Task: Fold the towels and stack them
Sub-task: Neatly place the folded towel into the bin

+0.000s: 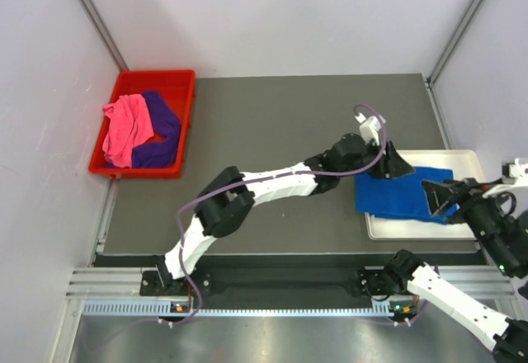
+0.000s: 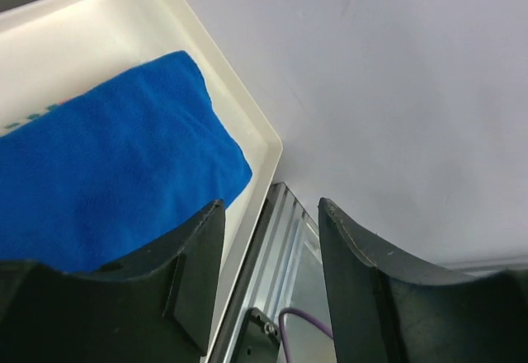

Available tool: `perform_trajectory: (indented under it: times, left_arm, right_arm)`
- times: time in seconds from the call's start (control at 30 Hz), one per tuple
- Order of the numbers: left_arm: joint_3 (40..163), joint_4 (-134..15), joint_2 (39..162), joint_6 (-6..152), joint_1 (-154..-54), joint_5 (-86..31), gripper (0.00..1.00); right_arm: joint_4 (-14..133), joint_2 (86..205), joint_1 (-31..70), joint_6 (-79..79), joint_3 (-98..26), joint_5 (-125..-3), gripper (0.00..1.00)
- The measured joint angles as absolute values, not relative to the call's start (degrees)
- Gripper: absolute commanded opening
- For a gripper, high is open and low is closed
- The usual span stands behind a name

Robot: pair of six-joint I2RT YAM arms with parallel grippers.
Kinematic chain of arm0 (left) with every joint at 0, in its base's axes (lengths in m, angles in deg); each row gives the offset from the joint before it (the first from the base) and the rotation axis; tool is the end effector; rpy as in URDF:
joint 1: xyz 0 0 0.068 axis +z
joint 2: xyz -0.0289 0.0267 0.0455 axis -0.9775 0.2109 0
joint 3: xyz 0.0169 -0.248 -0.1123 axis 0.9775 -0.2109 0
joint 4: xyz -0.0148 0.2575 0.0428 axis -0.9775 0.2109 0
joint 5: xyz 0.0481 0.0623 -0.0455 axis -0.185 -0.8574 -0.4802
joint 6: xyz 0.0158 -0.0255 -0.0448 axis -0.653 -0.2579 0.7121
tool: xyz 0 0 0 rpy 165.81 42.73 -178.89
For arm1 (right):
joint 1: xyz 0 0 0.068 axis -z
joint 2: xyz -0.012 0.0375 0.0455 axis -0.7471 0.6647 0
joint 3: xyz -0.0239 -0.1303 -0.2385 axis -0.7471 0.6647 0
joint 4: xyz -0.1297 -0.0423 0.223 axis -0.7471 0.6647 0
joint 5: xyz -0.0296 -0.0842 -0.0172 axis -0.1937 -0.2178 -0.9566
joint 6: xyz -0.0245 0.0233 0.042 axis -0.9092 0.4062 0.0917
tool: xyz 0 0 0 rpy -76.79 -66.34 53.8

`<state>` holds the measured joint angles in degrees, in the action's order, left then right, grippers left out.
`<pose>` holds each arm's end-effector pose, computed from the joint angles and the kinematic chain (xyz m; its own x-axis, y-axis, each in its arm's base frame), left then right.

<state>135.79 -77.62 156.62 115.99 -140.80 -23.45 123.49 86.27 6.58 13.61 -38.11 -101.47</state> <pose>0.2434 -0.4941 0.2544 -0.8058 -0.1662 -0.5685 0.5354 0.2058 -0.8191 -0.0137 -0.0358 0.4318 -0.1787 0.2494 -0.9518 -0.1585 0.9474 0.2780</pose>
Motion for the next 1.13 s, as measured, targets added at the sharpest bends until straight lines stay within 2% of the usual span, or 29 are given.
perform_trajectory:
  times: [0.2, 0.37, 0.4, 0.57, 0.77, 1.13]
  left_arm:
    - [114.8, -80.6, 139.3, 112.5, -136.4, -24.4, 0.53]
    - [103.9, -69.8, 124.7, 106.5, -132.7, -34.4, 0.54]
    - [103.0, -66.2, 121.8, 105.3, -132.6, -37.7, 0.54]
    - [98.3, -52.1, 108.0, 102.2, -132.8, -50.4, 0.55]
    - [90.4, -40.1, 94.7, 101.2, -129.9, -57.3, 0.55]
    - [88.9, -30.6, 87.0, 97.5, -127.6, -59.3, 0.56]
  right_arm:
    - [118.9, 90.8, 6.5, 13.7, -34.9, -98.2, 0.68]
    - [112.1, 93.8, 6.5, 14.8, -28.1, -94.7, 0.86]
    - [110.5, 94.7, 6.5, 15.2, -26.8, -93.9, 0.98]
    - [103.1, 101.2, 6.5, 16.2, -21.8, -90.4, 1.00]
    - [93.9, 105.4, 6.5, 17.3, -14.8, -89.9, 1.00]
    - [87.2, 105.2, 6.5, 18.8, -11.4, -95.2, 1.00]
